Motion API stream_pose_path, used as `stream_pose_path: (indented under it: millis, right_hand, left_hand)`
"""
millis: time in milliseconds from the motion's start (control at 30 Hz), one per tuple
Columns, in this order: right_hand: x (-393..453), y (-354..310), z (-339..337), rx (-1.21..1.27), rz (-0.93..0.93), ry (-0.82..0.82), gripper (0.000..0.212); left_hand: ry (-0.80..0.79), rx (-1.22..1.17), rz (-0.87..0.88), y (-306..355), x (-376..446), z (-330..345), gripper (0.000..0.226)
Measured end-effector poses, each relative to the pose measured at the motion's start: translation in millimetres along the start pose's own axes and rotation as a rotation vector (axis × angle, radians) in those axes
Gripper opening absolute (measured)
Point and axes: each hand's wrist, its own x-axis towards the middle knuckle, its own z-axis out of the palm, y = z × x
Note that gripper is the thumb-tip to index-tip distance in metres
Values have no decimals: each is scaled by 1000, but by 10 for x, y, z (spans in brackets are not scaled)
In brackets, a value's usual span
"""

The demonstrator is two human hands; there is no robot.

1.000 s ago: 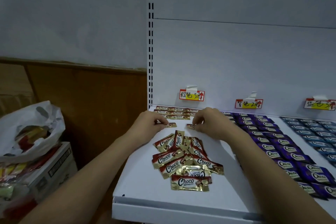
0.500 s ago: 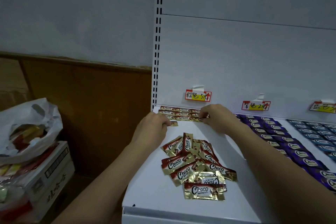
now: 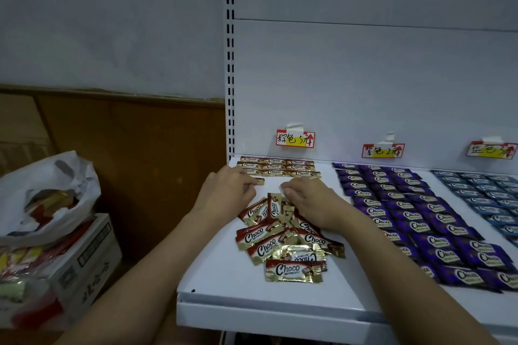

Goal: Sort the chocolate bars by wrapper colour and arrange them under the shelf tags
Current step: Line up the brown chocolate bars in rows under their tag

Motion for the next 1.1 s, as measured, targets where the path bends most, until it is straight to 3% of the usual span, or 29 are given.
stream_pose_path:
  millis: [533, 700, 800, 933, 1100]
  right_hand:
    - [-29, 105, -15, 111, 1, 6, 35]
    - [-60, 70, -87, 299, 26, 108, 32]
    - [-67, 66, -149, 326, 12, 163, 27]
    - [-71, 73, -176, 355, -7, 132, 22]
    - [-72, 78, -174, 359, -41, 127, 19]
  left_hand:
    - [-100, 18, 13, -33, 15, 28, 36]
    - [141, -196, 1, -10, -26, -71, 26]
    - [-29, -424, -24, 37, -47, -204, 20]
    - [-306, -528, -2, 196, -63, -348, 25]
    - [-304, -702, -110, 318, -92, -394, 9]
